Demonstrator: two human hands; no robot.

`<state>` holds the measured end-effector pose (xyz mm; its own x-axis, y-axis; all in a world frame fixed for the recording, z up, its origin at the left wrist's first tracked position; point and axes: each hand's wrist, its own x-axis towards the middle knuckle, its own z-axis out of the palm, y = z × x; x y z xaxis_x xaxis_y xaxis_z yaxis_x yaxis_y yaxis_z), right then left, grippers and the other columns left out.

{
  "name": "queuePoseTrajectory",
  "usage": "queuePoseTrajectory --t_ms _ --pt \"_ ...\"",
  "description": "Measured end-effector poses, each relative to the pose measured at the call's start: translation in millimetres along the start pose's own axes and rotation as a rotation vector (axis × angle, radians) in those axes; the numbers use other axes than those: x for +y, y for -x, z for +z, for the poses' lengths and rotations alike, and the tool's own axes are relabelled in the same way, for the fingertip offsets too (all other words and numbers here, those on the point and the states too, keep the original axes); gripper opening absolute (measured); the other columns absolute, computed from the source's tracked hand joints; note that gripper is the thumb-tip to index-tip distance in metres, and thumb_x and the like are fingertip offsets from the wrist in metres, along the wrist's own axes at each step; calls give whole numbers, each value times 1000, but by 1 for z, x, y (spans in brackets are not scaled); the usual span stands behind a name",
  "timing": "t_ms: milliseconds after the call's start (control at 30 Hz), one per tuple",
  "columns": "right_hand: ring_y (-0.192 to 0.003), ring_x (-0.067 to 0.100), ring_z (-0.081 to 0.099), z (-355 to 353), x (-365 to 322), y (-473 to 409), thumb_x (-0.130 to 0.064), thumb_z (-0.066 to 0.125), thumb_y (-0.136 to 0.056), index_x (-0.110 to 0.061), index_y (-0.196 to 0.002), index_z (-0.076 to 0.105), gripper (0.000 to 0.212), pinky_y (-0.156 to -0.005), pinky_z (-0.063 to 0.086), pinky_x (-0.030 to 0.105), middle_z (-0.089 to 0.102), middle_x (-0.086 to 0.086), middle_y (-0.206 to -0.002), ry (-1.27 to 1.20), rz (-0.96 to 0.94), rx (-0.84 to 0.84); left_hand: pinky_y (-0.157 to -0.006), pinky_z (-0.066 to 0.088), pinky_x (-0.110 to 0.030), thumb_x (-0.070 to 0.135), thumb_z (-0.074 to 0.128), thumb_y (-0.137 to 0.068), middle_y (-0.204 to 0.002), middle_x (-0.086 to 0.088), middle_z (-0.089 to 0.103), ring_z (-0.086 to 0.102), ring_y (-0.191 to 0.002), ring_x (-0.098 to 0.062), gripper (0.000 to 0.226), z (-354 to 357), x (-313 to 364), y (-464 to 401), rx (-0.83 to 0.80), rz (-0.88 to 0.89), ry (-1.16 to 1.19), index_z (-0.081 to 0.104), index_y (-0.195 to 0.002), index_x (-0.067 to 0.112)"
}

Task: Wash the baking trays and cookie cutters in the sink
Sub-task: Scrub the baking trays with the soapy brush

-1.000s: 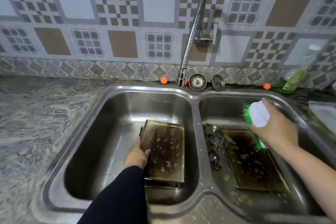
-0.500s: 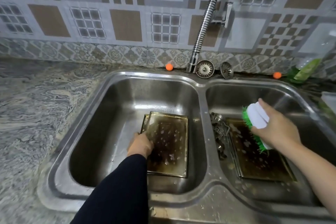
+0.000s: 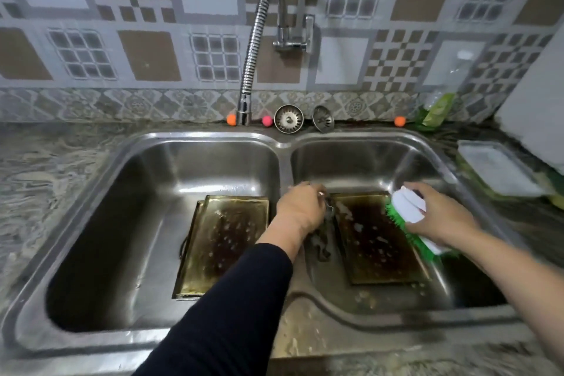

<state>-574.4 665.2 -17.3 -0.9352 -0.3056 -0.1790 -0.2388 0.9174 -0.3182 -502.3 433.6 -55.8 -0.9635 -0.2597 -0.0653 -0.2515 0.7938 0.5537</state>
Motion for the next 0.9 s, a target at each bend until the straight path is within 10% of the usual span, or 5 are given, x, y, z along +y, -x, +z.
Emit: queuePoseTrajectory --t_ms 333,467,900 --pt "-122 29 50 -132 112 -55 -16 79 -72 -21 -142 40 80 -86 38 28 46 8 -142 -80 47 214 -103 41 -39 32 50 -93 -142 -8 41 47 -123 -29 46 118 51 -17 -421 -341 102 41 -138 26" --pt "-126 28 46 -144 148 -96 -18 79 -72 -20 -143 40 81 -92 39 29 45 7 -145 -109 54 245 -91 48 -19 23 42 -100 -149 -6 29 40 -129 -32 45 143 61 -25 -320 -416 276 34 -144 17" --pt "-134 26 39 -94 182 -179 -20 75 -79 -21 -147 31 81 -100 40 34 37 4 -150 -79 3 123 -96 47 -39 33 34 -94 -138 -9 36 53 -115 -30 45 180 50 -43 -172 -519 -123 35 -138 43"
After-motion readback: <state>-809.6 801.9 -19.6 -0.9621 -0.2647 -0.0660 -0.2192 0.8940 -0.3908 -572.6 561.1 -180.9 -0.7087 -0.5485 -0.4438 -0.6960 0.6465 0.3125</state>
